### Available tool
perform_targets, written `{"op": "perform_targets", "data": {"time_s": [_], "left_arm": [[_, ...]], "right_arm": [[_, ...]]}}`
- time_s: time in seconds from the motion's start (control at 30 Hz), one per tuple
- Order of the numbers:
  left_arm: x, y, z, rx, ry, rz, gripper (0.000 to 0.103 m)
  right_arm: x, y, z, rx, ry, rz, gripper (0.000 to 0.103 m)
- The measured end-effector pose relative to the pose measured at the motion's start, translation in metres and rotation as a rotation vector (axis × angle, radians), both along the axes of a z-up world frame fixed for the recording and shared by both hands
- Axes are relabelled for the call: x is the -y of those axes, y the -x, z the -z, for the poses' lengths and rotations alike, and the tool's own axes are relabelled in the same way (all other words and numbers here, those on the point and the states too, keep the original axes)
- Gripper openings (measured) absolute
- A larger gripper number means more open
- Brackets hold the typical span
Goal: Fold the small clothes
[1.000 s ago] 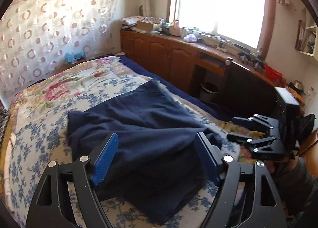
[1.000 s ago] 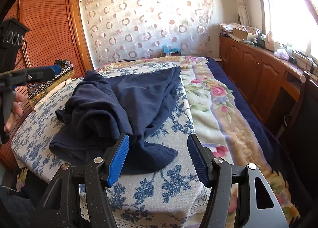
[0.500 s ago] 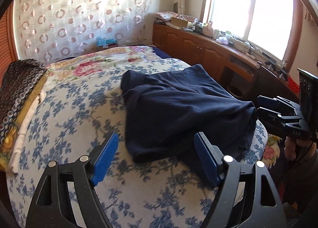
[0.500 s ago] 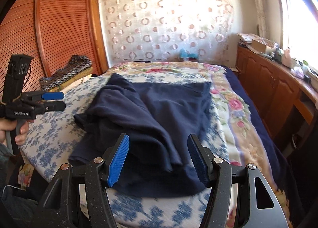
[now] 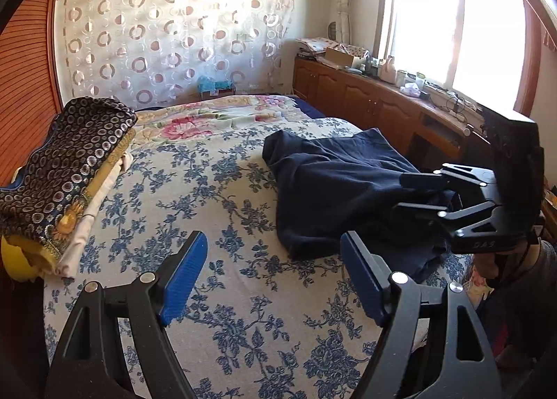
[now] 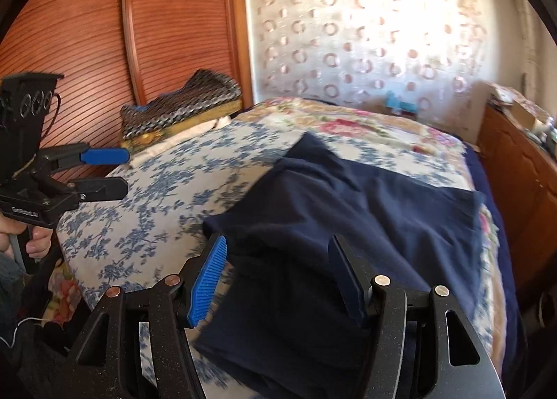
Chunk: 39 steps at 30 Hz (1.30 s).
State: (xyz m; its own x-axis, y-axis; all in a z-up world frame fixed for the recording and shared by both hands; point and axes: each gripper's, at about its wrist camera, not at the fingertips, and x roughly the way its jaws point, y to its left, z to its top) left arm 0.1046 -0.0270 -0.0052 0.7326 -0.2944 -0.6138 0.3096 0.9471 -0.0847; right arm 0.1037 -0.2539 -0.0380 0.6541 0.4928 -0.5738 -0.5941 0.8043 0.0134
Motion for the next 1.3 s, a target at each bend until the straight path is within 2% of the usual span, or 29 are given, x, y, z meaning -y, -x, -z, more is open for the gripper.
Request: {"op": "perform_targets", "data": {"time_s": [0.4, 0.73, 0.83, 0.9, 0.93, 0.97, 1.0, 1.13, 1.3], "left_arm": [[-0.015, 0.005, 0.002, -0.001, 0.015, -0.032, 0.079], [-0.029, 0.004, 0.002, -0.006, 0.032, -0.064, 0.079], [-0.03, 0.004, 0.004, -0.008, 0.034, -0.064, 0.079], [-0.031, 0.005, 0.005, -0.011, 0.035, -0.063, 0.08], [-0.031, 0.005, 0.005, -0.012, 0.035, -0.063, 0.079], [-0.031, 0.005, 0.006, -0.014, 0.036, -0.063, 0.079], [-0.031, 0.005, 0.006, -0.017, 0.036, -0.062, 0.079], [-0.03, 0.005, 0.007, -0.018, 0.032, -0.057, 0.079], [-0.027, 0.003, 0.012, -0.031, 0.037, -0.051, 0.079]], "right_arm": [[-0.037, -0.051, 0.012, -0.081, 0.083, -0.103, 0.063], [-0.072, -0.072, 0.029, -0.137, 0.186, -0.177, 0.063], [-0.085, -0.076, 0.038, -0.129, 0.263, -0.177, 0.053], [-0.092, -0.075, 0.04, -0.113, 0.281, -0.189, 0.043], [-0.095, -0.075, 0.039, -0.118, 0.277, -0.198, 0.03], [-0.097, -0.074, 0.039, -0.109, 0.286, -0.199, 0.014], [-0.096, -0.072, 0.037, -0.102, 0.295, -0.198, 0.008], [-0.084, -0.073, 0.025, -0.079, 0.276, -0.158, 0.007], [-0.02, -0.092, -0.037, -0.012, 0.137, -0.017, 0.007]]}}
